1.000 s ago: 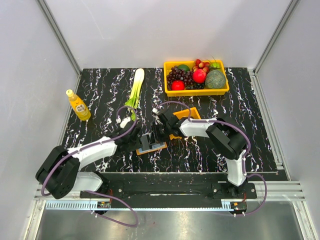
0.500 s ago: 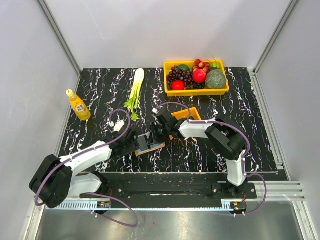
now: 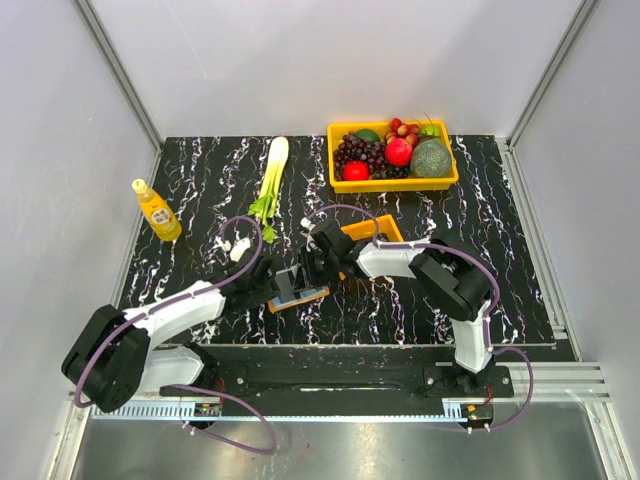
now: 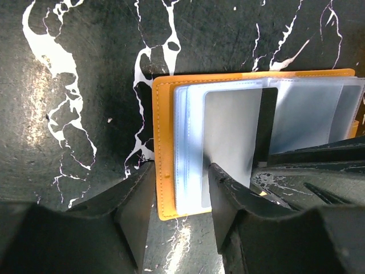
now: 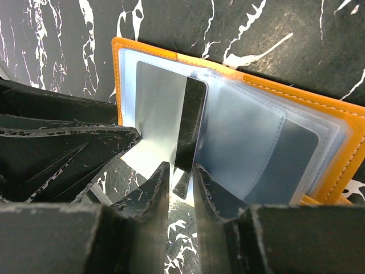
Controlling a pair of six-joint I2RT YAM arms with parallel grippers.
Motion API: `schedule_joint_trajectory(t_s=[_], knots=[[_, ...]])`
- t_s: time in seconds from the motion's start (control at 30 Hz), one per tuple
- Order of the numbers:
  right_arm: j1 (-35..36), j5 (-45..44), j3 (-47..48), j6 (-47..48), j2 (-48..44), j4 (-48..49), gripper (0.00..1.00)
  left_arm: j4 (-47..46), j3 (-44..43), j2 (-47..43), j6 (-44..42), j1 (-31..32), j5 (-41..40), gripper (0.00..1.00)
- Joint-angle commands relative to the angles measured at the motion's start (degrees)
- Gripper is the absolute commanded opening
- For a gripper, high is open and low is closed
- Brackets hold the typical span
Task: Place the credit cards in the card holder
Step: Insert the credit card into the card holder.
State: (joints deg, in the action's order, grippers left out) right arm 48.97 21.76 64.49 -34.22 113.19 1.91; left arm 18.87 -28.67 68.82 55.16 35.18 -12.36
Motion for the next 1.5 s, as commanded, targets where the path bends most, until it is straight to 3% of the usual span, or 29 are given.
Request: schedule_joint_trajectory(t_s=[0.0, 0.23, 0.33, 0.6, 0.63, 0.7, 0.8, 1.13, 1.27, 1.47], knots=[[1.3, 0.1, 0.5, 2.9, -0.3, -0.8, 0.29, -0.2, 0.1, 2.5, -1.4, -0.1, 2.9, 0.46], [1.7, -0.4, 1.1, 2.9, -0.8, -0.1, 0.29, -1.5, 0.1, 3.3, -1.5, -0.1, 3.5, 0.44], [1.7, -1.8, 1.7, 2.9, -1.1, -0.9, 0.2, -2.3, 0.0, 3.3, -1.8, -0.1, 3.7, 0.43], [1.8, -5.3, 0.6, 1.4, -3.1, -0.9, 0.12, 0.0, -0.1, 3.2, -1.6, -0.1, 2.3, 0.42], [1.8, -4.5, 0.9, 1.5, -2.7, -0.9, 0.13, -0.1, 0.2, 3.3, -1.6, -0.1, 2.3, 0.41], [1.8, -2.8, 1.5, 1.8, -2.1, -0.9, 0.25, -0.2, 0.1, 3.3, -1.8, -0.1, 2.7, 0.41], [1.7, -5.3, 1.4, 1.0, -2.5, -1.5, 0.3, -0.1, 0.0, 3.3, -1.8, -0.1, 2.5, 0.4], [1.5, -14.7, 0.6, -0.6, -5.0, -4.8, 0.27, 0.8, -0.1, 3.5, -1.8, -0.1, 2.0, 0.38], [1.6, -12.7, 1.3, -0.2, -4.6, -3.8, 0.16, 0.6, -0.2, 3.9, -2.0, -0.1, 2.3, 0.38], [1.6, -7.4, 2.2, 1.3, -3.5, -1.5, 0.07, 0.6, -0.6, 4.3, -2.1, -0.1, 2.4, 0.36]])
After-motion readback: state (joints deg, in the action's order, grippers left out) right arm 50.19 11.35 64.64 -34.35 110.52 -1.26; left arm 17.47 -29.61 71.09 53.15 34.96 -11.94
